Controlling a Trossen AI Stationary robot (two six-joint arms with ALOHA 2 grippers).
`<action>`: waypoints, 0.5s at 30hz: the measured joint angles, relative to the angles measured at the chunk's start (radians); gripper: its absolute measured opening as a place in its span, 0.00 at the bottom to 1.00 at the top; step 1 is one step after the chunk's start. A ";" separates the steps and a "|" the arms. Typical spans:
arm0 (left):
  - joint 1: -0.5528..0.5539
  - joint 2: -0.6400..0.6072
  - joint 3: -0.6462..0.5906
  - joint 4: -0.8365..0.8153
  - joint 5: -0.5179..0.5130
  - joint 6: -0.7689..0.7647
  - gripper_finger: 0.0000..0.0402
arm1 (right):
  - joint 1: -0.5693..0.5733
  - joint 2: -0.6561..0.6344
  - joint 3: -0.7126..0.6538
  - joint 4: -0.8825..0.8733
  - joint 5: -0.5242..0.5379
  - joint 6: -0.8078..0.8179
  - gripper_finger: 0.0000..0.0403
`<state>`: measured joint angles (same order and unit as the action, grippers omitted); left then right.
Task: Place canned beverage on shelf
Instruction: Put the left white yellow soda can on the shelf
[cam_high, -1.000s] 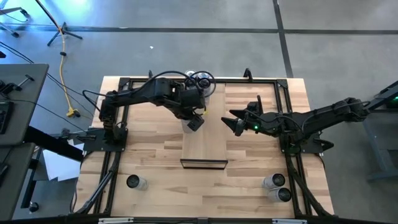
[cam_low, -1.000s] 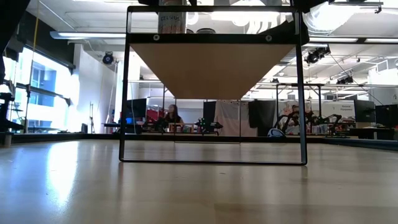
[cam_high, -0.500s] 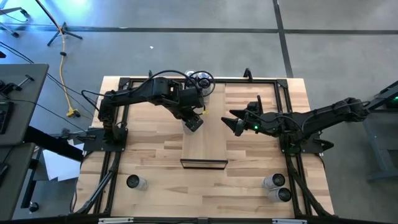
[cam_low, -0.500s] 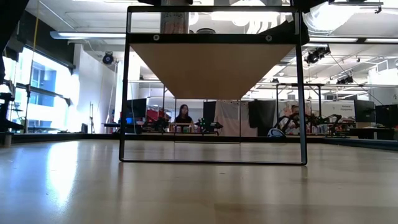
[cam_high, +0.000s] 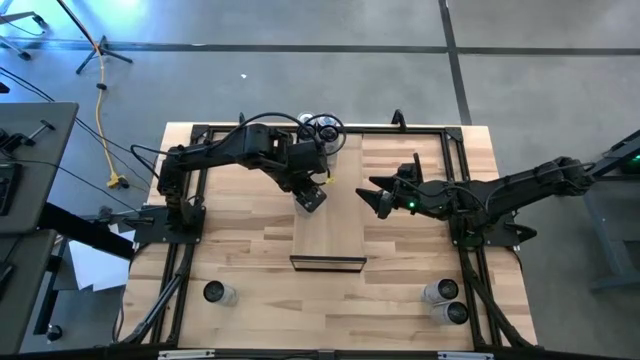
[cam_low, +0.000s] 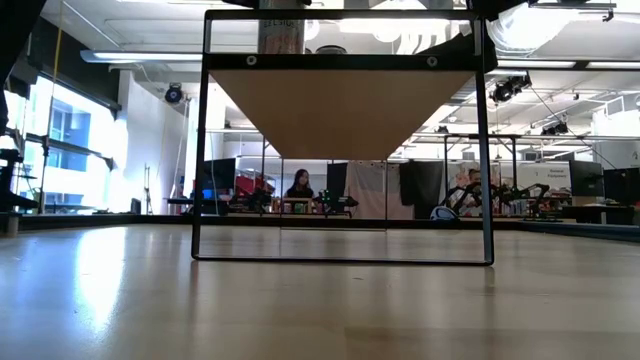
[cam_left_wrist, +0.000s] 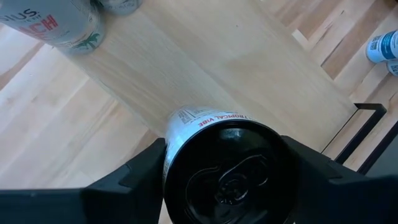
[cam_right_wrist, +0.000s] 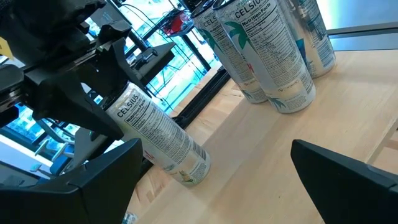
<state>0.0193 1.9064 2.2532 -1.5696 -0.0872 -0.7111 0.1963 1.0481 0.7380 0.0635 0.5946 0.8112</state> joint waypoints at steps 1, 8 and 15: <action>0.000 0.000 0.000 0.000 0.000 0.005 0.56 | 0.000 0.000 0.000 0.000 0.000 0.000 0.98; 0.004 -0.001 0.000 0.003 0.005 0.086 0.56 | 0.000 0.000 0.000 0.000 0.000 0.000 0.98; 0.040 -0.007 0.040 -0.005 0.004 0.382 0.56 | 0.000 0.000 0.000 0.000 0.000 0.000 0.98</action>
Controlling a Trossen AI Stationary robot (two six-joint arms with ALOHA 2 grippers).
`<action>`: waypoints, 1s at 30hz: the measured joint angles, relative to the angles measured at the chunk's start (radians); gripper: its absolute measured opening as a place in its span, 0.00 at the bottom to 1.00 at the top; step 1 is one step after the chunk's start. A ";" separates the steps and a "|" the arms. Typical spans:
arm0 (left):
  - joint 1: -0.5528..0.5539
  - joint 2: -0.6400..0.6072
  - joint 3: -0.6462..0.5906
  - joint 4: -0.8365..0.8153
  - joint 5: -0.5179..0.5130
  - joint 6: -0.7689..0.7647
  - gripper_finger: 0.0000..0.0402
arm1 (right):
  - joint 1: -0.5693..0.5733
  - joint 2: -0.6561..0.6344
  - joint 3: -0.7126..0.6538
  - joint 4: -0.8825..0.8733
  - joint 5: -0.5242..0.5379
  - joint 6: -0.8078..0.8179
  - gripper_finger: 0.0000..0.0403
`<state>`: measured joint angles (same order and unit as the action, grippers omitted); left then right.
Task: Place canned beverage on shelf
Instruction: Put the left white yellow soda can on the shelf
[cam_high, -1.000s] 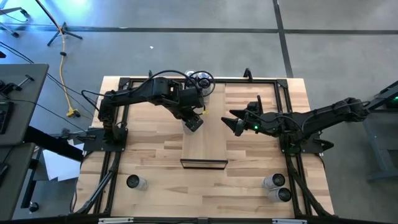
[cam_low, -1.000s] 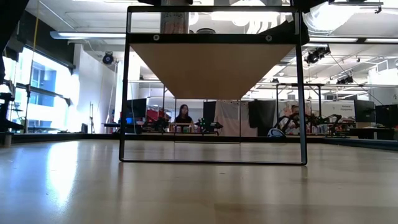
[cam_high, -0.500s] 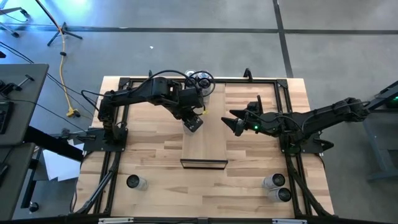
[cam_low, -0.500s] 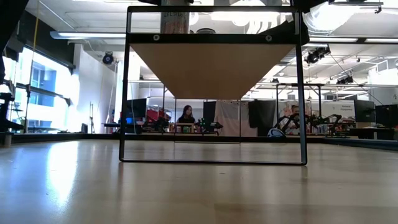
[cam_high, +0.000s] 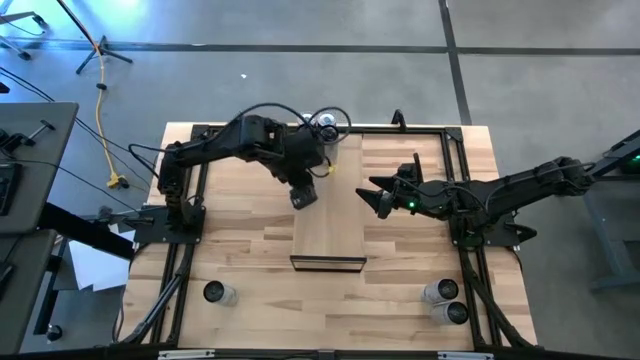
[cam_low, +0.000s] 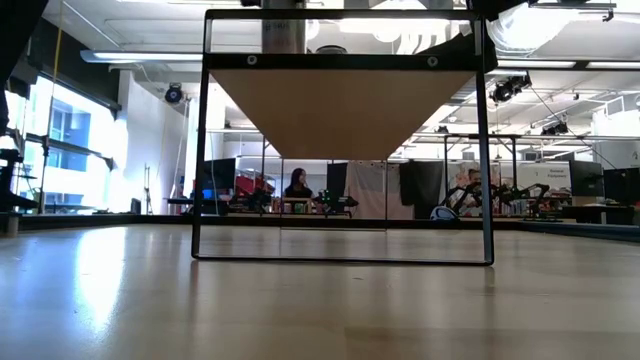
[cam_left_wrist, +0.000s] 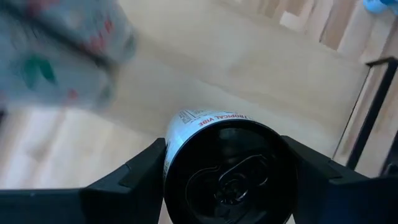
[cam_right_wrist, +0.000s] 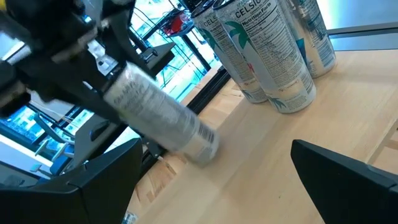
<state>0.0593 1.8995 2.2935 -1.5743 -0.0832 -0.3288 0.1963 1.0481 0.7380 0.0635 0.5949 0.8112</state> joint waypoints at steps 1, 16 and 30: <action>0.004 -0.001 0.007 0.002 0.000 0.057 0.56 | 0.000 0.000 0.000 0.000 0.000 0.000 0.98; 0.037 -0.001 0.013 0.002 -0.004 0.814 0.56 | 0.000 0.000 0.000 0.000 0.000 0.030 0.98; 0.066 -0.001 -0.031 0.003 0.044 0.809 0.56 | 0.000 0.000 0.000 0.000 0.005 0.030 0.98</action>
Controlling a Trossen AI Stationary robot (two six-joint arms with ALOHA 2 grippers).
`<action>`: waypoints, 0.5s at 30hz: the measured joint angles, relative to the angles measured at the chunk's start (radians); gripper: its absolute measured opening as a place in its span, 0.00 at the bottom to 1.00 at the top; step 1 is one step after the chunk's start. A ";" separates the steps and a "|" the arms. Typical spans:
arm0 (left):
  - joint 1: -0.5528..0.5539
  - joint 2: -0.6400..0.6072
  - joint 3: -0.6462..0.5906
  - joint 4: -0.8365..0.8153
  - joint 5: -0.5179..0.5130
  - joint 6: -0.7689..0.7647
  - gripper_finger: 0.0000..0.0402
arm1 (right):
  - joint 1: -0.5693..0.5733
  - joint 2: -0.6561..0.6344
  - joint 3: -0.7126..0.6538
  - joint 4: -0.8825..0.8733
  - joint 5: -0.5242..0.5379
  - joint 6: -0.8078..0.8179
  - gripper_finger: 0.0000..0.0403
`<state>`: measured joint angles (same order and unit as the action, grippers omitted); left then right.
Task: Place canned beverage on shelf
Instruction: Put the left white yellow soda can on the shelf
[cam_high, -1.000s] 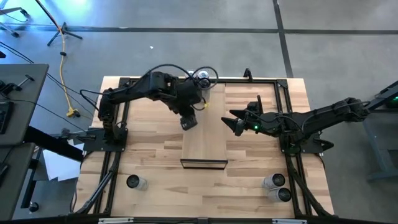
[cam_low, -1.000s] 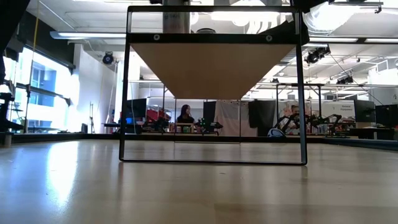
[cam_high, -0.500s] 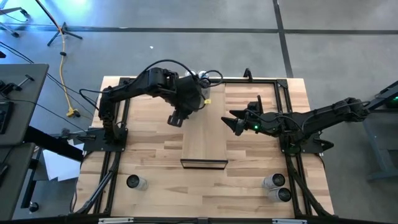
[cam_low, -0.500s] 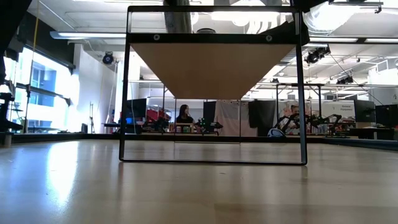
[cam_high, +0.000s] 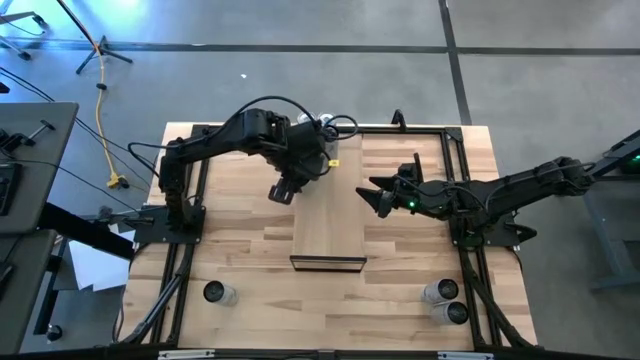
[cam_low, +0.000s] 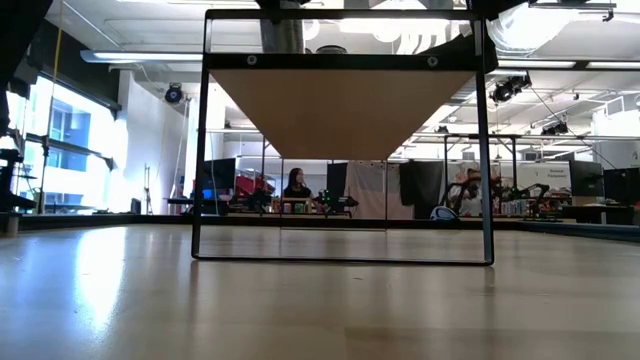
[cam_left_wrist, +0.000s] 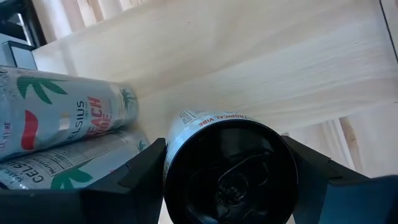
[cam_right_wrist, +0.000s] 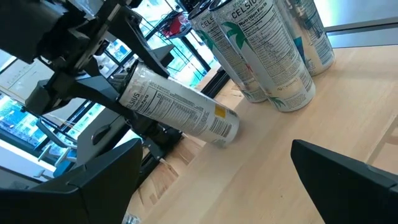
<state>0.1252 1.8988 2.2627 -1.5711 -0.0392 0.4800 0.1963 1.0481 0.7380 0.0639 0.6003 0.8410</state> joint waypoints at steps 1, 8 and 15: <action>0.005 0.000 0.000 0.000 0.008 0.001 0.56 | 0.000 0.000 0.000 0.000 0.000 0.000 0.98; 0.070 0.000 0.000 0.000 0.170 -0.089 0.56 | 0.000 0.000 0.000 0.000 0.000 -0.003 0.98; 0.087 0.000 0.000 0.000 0.209 -0.079 0.56 | 0.000 0.000 0.000 0.000 0.000 -0.003 0.98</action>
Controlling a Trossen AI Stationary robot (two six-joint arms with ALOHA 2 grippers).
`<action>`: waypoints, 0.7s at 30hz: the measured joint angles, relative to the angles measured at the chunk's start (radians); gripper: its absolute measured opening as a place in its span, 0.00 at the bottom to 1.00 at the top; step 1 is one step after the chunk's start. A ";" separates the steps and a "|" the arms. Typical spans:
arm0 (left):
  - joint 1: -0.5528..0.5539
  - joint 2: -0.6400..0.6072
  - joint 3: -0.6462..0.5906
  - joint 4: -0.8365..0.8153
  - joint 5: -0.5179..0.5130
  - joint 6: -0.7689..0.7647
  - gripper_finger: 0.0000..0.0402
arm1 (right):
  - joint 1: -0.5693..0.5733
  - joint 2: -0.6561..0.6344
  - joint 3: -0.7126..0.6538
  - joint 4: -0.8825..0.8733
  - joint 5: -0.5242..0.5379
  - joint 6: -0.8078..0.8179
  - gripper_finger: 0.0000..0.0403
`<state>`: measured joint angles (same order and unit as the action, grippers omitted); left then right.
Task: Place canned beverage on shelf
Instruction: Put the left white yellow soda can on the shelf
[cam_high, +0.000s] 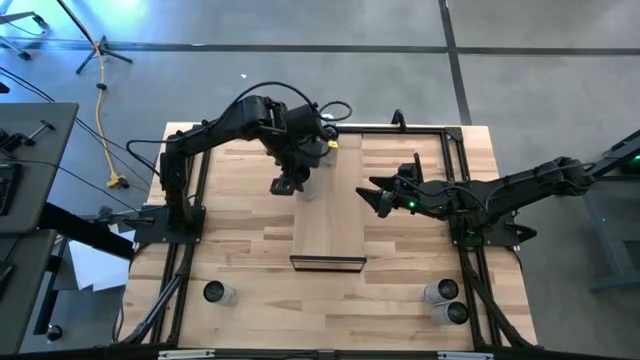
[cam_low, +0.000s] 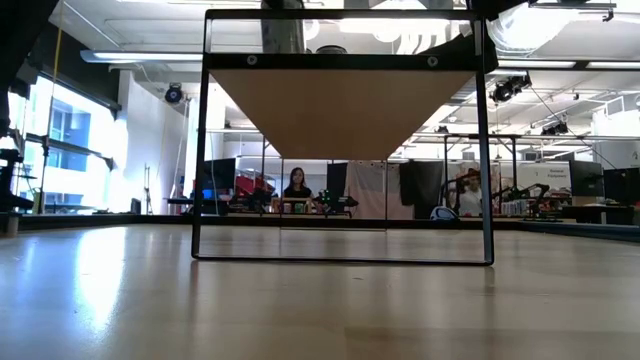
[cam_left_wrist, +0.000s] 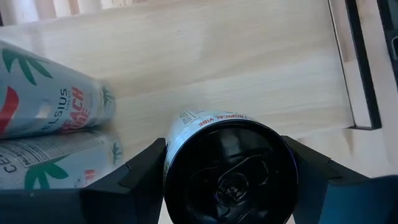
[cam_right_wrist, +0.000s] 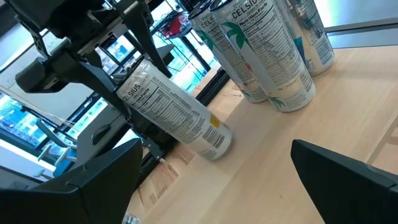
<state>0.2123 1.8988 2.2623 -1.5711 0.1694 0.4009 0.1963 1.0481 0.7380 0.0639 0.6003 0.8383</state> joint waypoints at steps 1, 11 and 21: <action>0.000 0.000 0.000 0.000 -0.005 0.013 0.56 | 0.000 0.000 0.000 0.000 0.000 0.001 0.98; -0.024 0.000 0.000 0.007 -0.065 0.054 0.56 | 0.000 0.000 0.000 0.000 -0.001 0.003 0.98; -0.024 0.000 -0.001 0.067 -0.102 -0.076 0.56 | 0.000 0.000 0.000 0.000 -0.001 0.003 0.98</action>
<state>0.1884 1.8988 2.2616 -1.5043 0.0673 0.3244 0.1963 1.0481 0.7380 0.0639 0.5991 0.8410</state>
